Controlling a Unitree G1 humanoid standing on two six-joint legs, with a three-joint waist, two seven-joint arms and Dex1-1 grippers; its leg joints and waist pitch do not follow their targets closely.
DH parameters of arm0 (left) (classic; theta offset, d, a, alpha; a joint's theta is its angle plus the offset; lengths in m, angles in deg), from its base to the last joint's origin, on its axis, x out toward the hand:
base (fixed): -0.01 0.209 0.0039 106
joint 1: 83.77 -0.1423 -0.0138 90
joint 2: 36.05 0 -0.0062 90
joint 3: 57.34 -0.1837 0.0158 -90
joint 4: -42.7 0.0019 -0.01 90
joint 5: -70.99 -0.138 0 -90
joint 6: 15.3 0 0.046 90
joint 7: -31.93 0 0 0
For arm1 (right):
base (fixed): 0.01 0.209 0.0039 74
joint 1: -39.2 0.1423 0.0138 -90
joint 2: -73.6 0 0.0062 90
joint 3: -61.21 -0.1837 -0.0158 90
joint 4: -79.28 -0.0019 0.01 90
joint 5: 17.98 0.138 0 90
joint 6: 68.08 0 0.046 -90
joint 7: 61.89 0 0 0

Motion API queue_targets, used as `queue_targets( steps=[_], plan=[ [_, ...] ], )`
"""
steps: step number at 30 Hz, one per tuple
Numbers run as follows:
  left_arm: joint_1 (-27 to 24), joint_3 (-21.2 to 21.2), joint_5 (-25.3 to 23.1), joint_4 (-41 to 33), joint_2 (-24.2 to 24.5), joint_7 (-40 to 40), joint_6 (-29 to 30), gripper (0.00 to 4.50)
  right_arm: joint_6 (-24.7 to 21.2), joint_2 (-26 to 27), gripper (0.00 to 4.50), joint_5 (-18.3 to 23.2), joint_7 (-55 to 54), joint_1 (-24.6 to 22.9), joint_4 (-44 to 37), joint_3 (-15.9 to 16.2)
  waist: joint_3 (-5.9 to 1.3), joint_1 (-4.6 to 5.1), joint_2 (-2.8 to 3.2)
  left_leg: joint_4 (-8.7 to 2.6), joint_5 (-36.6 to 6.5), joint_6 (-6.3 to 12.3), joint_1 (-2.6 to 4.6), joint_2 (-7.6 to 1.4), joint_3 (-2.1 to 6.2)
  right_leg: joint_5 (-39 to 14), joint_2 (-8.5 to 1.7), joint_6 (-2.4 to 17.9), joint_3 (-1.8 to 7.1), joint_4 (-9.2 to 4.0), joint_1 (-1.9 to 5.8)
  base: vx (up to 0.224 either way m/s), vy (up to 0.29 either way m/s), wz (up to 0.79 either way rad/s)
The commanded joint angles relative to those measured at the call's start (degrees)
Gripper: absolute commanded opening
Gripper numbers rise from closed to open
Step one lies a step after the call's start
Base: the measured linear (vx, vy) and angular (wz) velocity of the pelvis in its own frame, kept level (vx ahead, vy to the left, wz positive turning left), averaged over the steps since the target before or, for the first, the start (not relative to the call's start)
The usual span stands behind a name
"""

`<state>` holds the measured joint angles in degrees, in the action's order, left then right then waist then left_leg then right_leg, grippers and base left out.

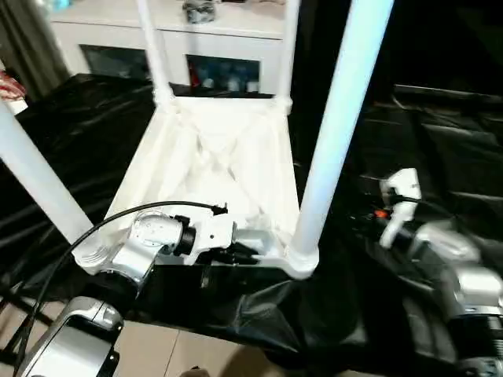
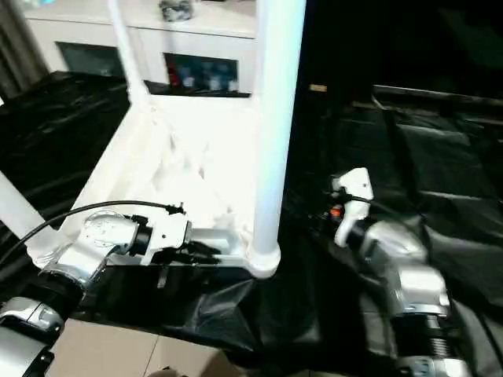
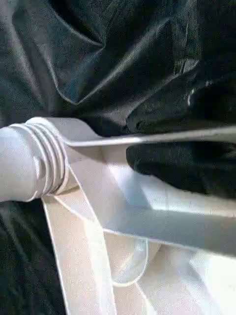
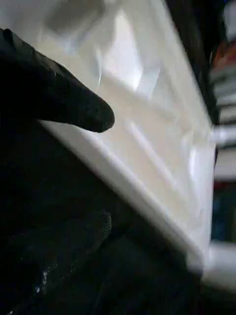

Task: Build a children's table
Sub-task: Rotate leg to tighten

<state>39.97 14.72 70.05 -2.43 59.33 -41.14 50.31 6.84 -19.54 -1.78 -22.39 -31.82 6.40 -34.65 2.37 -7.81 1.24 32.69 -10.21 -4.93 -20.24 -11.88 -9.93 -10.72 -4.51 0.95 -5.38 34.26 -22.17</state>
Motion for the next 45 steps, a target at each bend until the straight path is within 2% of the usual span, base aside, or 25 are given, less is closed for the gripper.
queue_targets(
  steps=[1, 2, 3, 5, 7, 9, 10, 11, 12, 13, 14, 15, 18, 21, 22, 24, 26, 30, 36, 38, 39, 41, 42, 44, 45],
  plan=[
    [0.5, 2.5, 1.6, -1.5, 1.2, 0.5, -1.5, 0.82, 1.4, 1.2, 2.95, -1.5, -4.3, 1.5, 0.4, -0.4, -3.78, 0.40, -0.41, -3.33, -8.8, 0.65, 0.02, -1.42, 0.22, -9.4, -4.19, 9.7, 3.04, -3.39, 2.96, 0.000, 0.000, 0.00],
    [0.5, 2.5, 1.6, -1.5, 1.2, 0.5, -1.5, 0.93, 1.4, 1.2, 2.95, -1.5, -4.3, 1.5, 0.4, -0.4, -3.74, 0.45, -0.31, -3.34, -8.7, 0.62, 0.06, -1.49, 0.24, -9.2, -4.21, 9.7, 3.05, -3.34, 2.86, 0.000, 0.000, 0.00],
    [-0.9, 3.9, 1.7, -2.9, 3.1, 2.3, -3.2, 1.00, 1.6, 3.3, 2.95, -1.8, -7.6, 1.7, -0.1, -1.3, -3.71, 0.68, -0.85, -3.34, -8.7, 0.85, 0.10, -1.54, 0.19, -8.8, -4.23, 9.9, 3.09, -3.21, 2.80, 0.000, 0.000, 0.00],
    [-1.5, 4.6, 1.3, -3.2, 4.0, 4.1, -4.1, 1.15, 1.5, 4.2, 2.95, -1.4, -8.4, 1.6, -0.6, -1.6, -3.59, 1.38, -0.41, -3.38, -10.1, 0.91, 0.21, -1.52, 0.20, -10.0, -4.13, 9.8, 3.08, -3.34, 2.60, 0.000, 0.000, 0.00],
    [-2.0, 5.0, 1.0, -3.4, 4.7, 5.1, -4.7, 1.33, 1.7, 4.7, 2.95, -1.6, -9.3, 1.4, -0.8, -1.5, -3.50, 1.59, -0.73, -3.47, -10.0, 1.03, 0.19, -1.50, 0.16, -10.9, -4.08, 9.4, 3.13, -3.33, 2.62, 0.000, 0.000, 0.00],
    [-3.0, 5.6, 0.0, -4.1, 5.9, 7.3, -5.8, 1.47, 1.9, 5.2, 2.95, -1.7, -10.0, 0.9, -1.4, -1.1, -3.48, 1.74, -0.48, -3.50, -10.3, 0.94, 0.32, -1.57, 0.12, -11.4, -4.01, 9.1, 3.21, -3.43, 2.47, 0.000, 0.000, 0.00],
    [-3.8, 6.3, 1.2, -5.6, 5.9, 6.9, -4.6, 1.58, 1.8, 5.4, 2.95, -1.6, -10.2, 0.8, -1.5, -1.0, -3.45, 1.86, -1.28, -3.49, -9.9, 1.10, 0.24, -1.59, 0.00, -10.8, -3.96, 9.1, 3.29, -3.41, 2.52, 0.000, 0.000, 0.00],
    [-4.0, 6.4, 1.5, -6.0, 5.9, 6.8, -4.3, 1.70, 1.8, 5.4, 2.95, -1.6, -10.3, 0.7, -1.6, -1.0, -3.53, 1.69, -0.99, -3.52, -9.4, 0.99, 0.22, -1.69, 0.13, -10.4, -4.19, 9.4, 3.32, -3.07, 2.63, 0.000, 0.000, 0.00],
    [-5.7, 8.0, 5.6, -10.9, 5.1, 5.0, -0.2, 1.85, 1.7, 5.5, 2.95, -1.6, -9.9, 0.3, -2.0, -0.6, -3.51, 1.65, -0.65, -3.51, -9.4, 0.78, 0.48, -1.92, -0.03, -9.5, -4.24, 10.3, 3.43, -2.91, 2.32, 0.000, 0.000, 0.00],
    [-6.0, 8.0, 6.1, -11.7, 5.0, 4.7, 0.6, 1.85, 1.6, 5.5, 2.95, -1.6, -9.8, 0.3, -2.0, -0.5, -3.46, 1.60, -0.68, -3.50, -9.4, 0.93, 0.37, -1.90, -0.04, -9.3, -4.21, 10.6, 3.42, -3.00, 2.31, 0.000, 0.000, 0.00],
    [-7.0, 8.1, 8.4, -14.9, 4.5, 3.6, 4.2, 1.92, 1.4, 5.4, 2.95, -1.5, -9.3, 0.1, -2.2, -0.2, -3.50, 1.51, -1.29, -3.47, -9.1, 0.97, 0.31, -1.89, -0.10, -8.8, -4.28, 11.1, 3.46, -2.66, 2.53, 0.000, 0.000, 0.00],
    [-7.9, 7.8, 10.4, -17.8, 4.0, 2.6, 8.0, 2.02, 1.3, 5.1, 2.95, -1.6, -8.7, -0.1, -2.4, 0.3, -3.41, 1.40, -1.11, -3.47, -9.0, 1.21, 0.28, -1.79, -0.18, -9.1, -4.16, 11.1, 3.47, -2.90, 2.35, 0.000, 0.000, 0.00],
    [-8.9, 6.0, 11.7, -20.9, 3.8, 1.0, 12.2, 2.31, 1.4, 4.1, 2.95, -2.3, -7.5, -0.3, -2.4, 1.5, -3.08, 1.59, -1.47, -3.48, -10.0, 0.76, 0.13, -1.59, -0.24, -10.9, -3.92, 10.5, 3.55, -3.13, 2.35, 0.000, 0.000, 0.00],
    [-8.5, 1.4, 5.3, -17.6, 4.4, 0.7, 10.1, 2.39, 1.5, 1.7, 2.95, -4.3, -5.2, -1.0, -2.4, 4.1, -3.02, 1.66, -1.44, -3.40, -10.4, 0.76, 0.14, -1.34, -0.23, -12.2, -3.73, 8.7, 3.70, -3.49, 2.41, 0.000, 0.000, 0.00],
    [-8.2, 1.1, 4.1, -16.8, 4.4, 1.1, 9.3, 2.53, 1.7, 1.5, 2.95, -4.6, -5.2, -1.1, -2.4, 4.4, -3.01, 1.74, -1.51, -3.36, -10.3, 0.76, 0.11, -1.26, -0.21, -12.6, -3.69, 7.8, 3.74, -3.55, 2.43, 0.000, 0.000, 0.00],
    [-6.4, 0.2, -2.0, -12.4, 4.2, 4.8, 6.2, 2.73, 2.3, 0.9, 2.95, -5.3, -5.5, -1.4, -2.2, 4.4, -3.12, 1.96, -1.06, -3.31, -10.5, 0.39, 0.17, -1.17, -0.08, -12.9, -3.59, 6.9, 3.70, -3.75, 2.42, 0.000, 0.000, 0.00],
    [-4.8, -1.2, -7.5, -10.0, 5.7, 8.1, 3.4, 2.80, 2.3, 0.8, 2.95, -5.3, -5.7, -1.5, -2.6, 4.0, -3.12, 2.14, -1.32, -3.38, -11.2, 0.08, 0.24, -1.20, 0.04, -13.4, -3.65, 6.8, 3.63, -3.88, 2.50, 0.000, 0.000, 0.00],
    [-3.9, -0.8, -8.5, -10.7, 6.9, 11.0, 4.1, 3.18, 2.0, 0.6, 2.95, -4.9, -5.7, -2.1, -3.9, 3.7, -3.10, 2.52, -0.92, -3.37, -12.0, 0.04, 0.22, -1.22, 0.15, -13.8, -3.73, 7.7, 3.57, -3.78, 2.50, 0.000, 0.000, 0.00],
    [-4.2, 0.7, -6.9, -13.0, 8.6, 11.7, 5.9, 3.61, 1.9, 0.6, 2.95, -4.2, -5.4, -3.5, -5.6, 4.0, -3.20, 2.71, -0.99, -3.20, -11.2, 0.68, 0.13, -1.22, 0.08, -11.9, -3.61, 9.3, 3.57, -3.60, 2.47, 0.000, 0.000, 0.00],
    [-4.4, 2.1, -7.0, -13.3, 9.4, 12.6, 5.4, 3.61, 1.6, 0.9, 2.95, -4.1, -5.5, -4.1, -6.4, 4.1, -3.18, 2.71, -1.05, -3.21, -11.4, 0.80, 0.15, -1.24, 0.07, -11.9, -3.59, 9.3, 3.56, -3.56, 2.44, 0.000, 0.000, 0.00],
    [-5.0, 3.5, -6.2, -14.1, 9.9, 13.0, 5.8, 3.70, 1.2, 1.1, 2.95, -3.9, -5.7, -4.5, -7.0, 4.1, -3.17, 2.74, -1.31, -3.22, -11.4, 0.89, 0.08, -1.21, 0.07, -12.0, -3.58, 9.2, 3.54, -3.58, 2.49, 0.000, 0.000, 0.00],
    [-5.5, 4.7, -5.7, -14.8, 10.5, 13.8, 6.2, 3.97, 0.7, 1.4, 2.95, -3.7, -6.0, -4.9, -7.5, 4.1, -3.19, 2.85, -1.24, -3.25, -11.1, 0.84, -0.10, -1.27, 0.19, -12.2, -3.69, 9.0, 3.52, -3.39, 2.58, 0.000, 0.000, 0.00],
    [-6.4, 6.1, -4.5, -15.4, 10.9, 14.9, 6.6, 3.98, 0.4, 1.8, 2.95, -3.7, -6.4, -5.3, -8.0, 4.3, -3.06, 2.86, -1.55, -3.24, -11.6, 0.97, 0.13, -1.23, 0.05, -13.5, -3.55, 8.7, 3.50, -3.70, 2.26, 0.000, 0.000, 0.00],
    [-7.4, 7.9, -3.3, -16.1, 10.9, 17.4, 7.4, 4.12, -0.2, 2.3, 2.95, -3.7, -7.0, -5.6, -8.5, 4.4, -2.96, 2.87, -1.24, -3.29, -12.5, 0.80, 0.14, -1.23, 0.08, -15.0, -3.59, 8.7, 3.52, -3.73, 2.14, 0.000, 0.000, 0.00],
    [-7.8, 8.9, -3.0, -16.5, 10.7, 19.3, 7.7, 4.39, -0.5, 2.6, 2.95, -3.7, -7.6, -5.7, -8.6, 4.4, -2.92, 2.90, -1.78, -3.32, -13.2, 0.78, 0.30, -1.24, 0.02, -16.1, -3.47, 8.5, 3.45, -3.88, 1.98, 0.000, 0.000, 0.00]
  ],
)
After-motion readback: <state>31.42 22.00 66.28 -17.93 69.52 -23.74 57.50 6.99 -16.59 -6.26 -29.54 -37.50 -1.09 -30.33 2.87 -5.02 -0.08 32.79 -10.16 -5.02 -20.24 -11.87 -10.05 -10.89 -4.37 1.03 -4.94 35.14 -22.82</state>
